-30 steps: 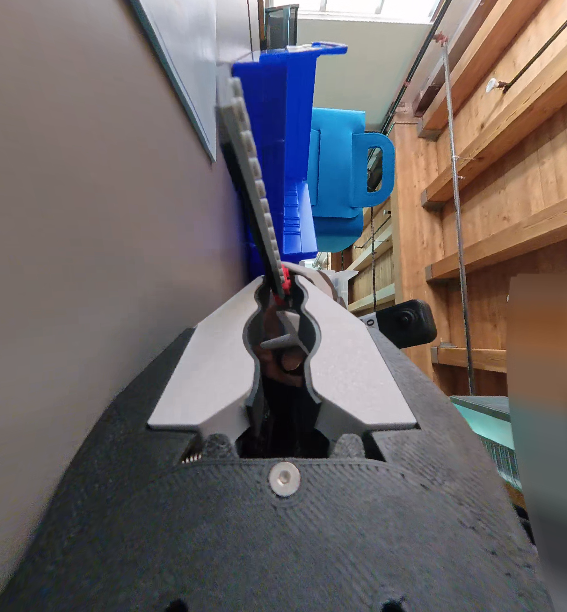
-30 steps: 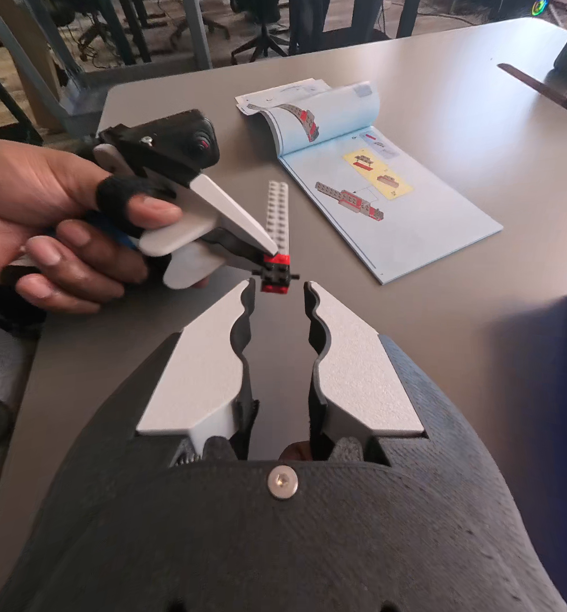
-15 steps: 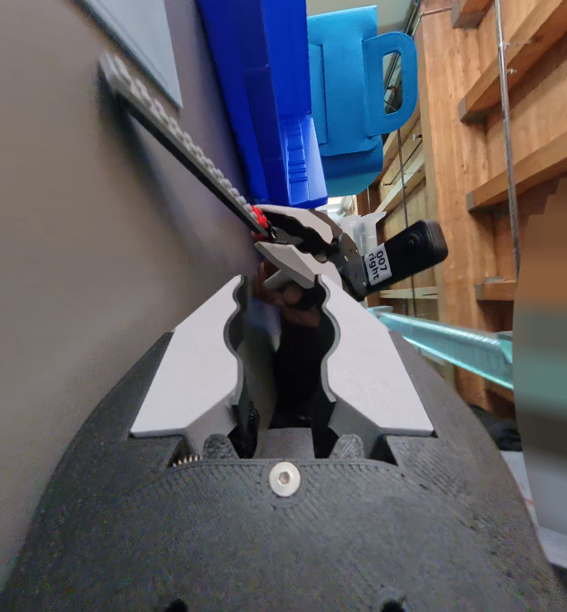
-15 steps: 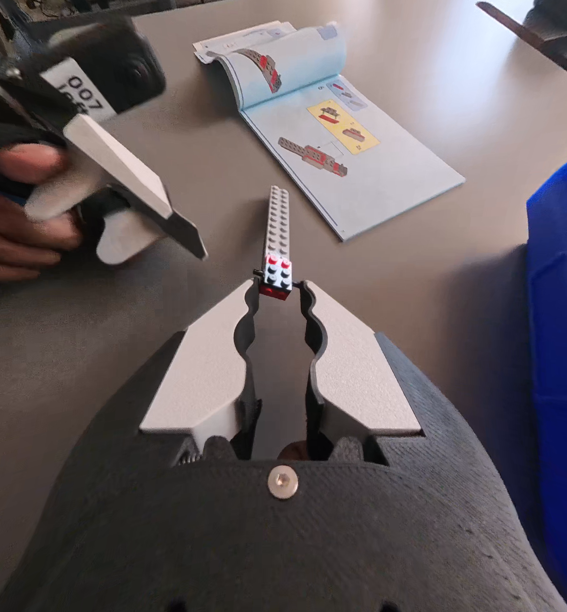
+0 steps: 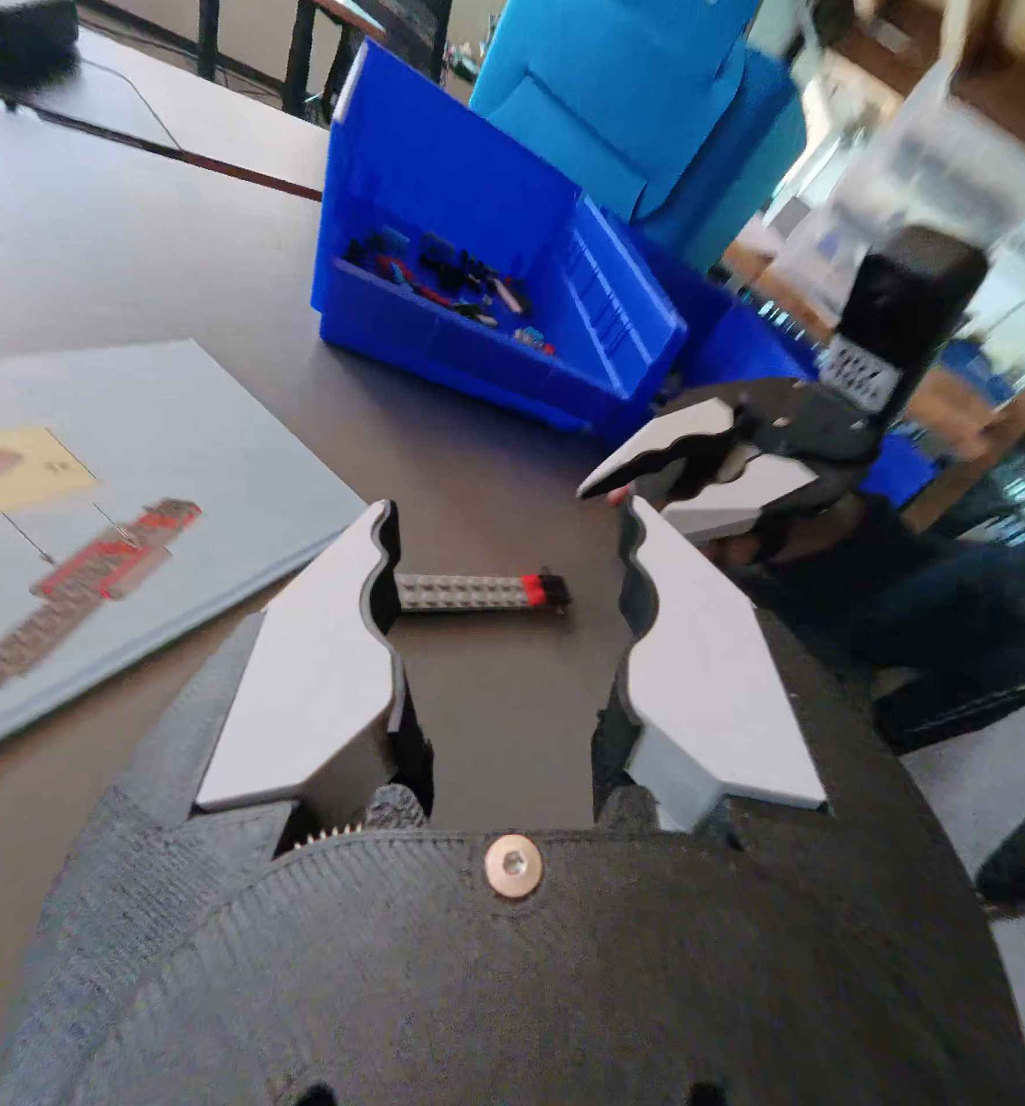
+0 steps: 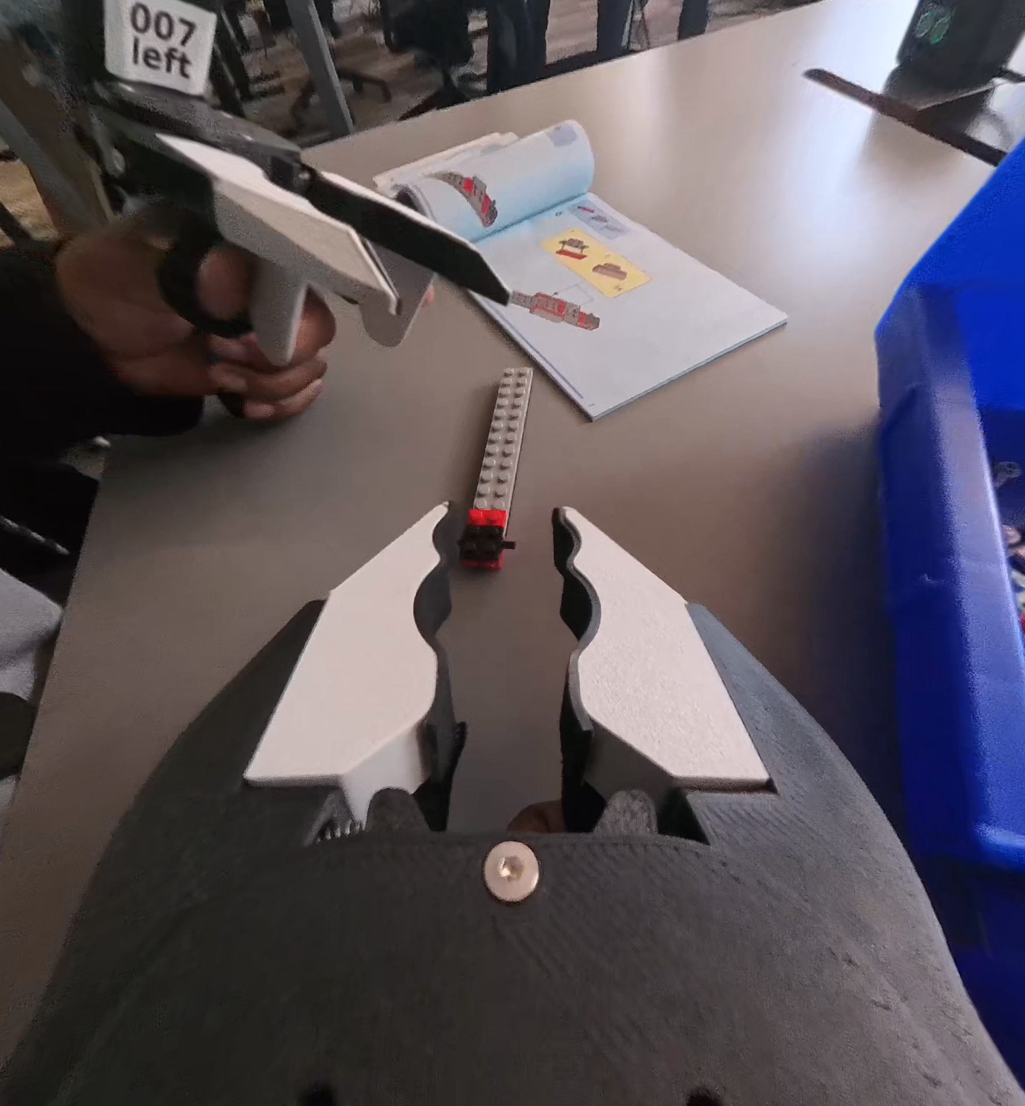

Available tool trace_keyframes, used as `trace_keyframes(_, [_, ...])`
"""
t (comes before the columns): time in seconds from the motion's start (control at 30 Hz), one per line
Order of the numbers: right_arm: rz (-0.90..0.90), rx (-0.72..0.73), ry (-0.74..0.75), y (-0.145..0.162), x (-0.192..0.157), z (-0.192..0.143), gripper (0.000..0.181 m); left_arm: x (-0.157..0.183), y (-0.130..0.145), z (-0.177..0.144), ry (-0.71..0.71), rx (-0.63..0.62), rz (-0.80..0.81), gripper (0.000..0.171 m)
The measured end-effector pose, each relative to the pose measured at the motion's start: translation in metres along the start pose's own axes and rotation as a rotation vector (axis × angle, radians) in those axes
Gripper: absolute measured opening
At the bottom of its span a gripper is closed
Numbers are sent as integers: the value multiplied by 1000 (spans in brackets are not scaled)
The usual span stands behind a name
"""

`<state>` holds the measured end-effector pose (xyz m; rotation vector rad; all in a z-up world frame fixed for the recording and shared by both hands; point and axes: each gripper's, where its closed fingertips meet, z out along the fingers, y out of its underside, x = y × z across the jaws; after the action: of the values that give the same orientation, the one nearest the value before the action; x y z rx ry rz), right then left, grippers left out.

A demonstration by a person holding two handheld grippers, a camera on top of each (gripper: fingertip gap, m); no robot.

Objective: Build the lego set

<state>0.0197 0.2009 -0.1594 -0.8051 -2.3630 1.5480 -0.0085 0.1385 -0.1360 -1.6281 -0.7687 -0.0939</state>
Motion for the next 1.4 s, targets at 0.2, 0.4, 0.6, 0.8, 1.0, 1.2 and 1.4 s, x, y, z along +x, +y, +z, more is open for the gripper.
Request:
trace_keyframes(0.2, [102, 78, -3, -4, 4, -16, 39, -11, -3, 17, -40, -69, 234, 79])
trace_keyframes(0.4, [208, 84, -29, 2, 5, -25, 43, 4, 9, 35, 20, -155, 338, 79])
trace_keyframes(0.6, [199, 87, -37, 3, 2, -29, 50, 8, 23, 42, 26, -240, 397, 77])
trace_keyframes(0.8, [216, 84, -43, 4, 3, -28, 52, 6, 17, 40, 57, -216, 322, 73])
trace_keyframes(1.0, [182, 53, -17, 6, 3, -23, 49, 5, 13, 38, 82, -197, 266, 71])
trace_keyframes(1.2, [203, 56, -34, 5, 5, -22, 48, 6, 13, 38, 81, -196, 282, 67])
trace_keyframes(1.4, [204, 60, -32, 4, 5, -22, 48, 8, 6, 33, 77, -142, 292, 66])
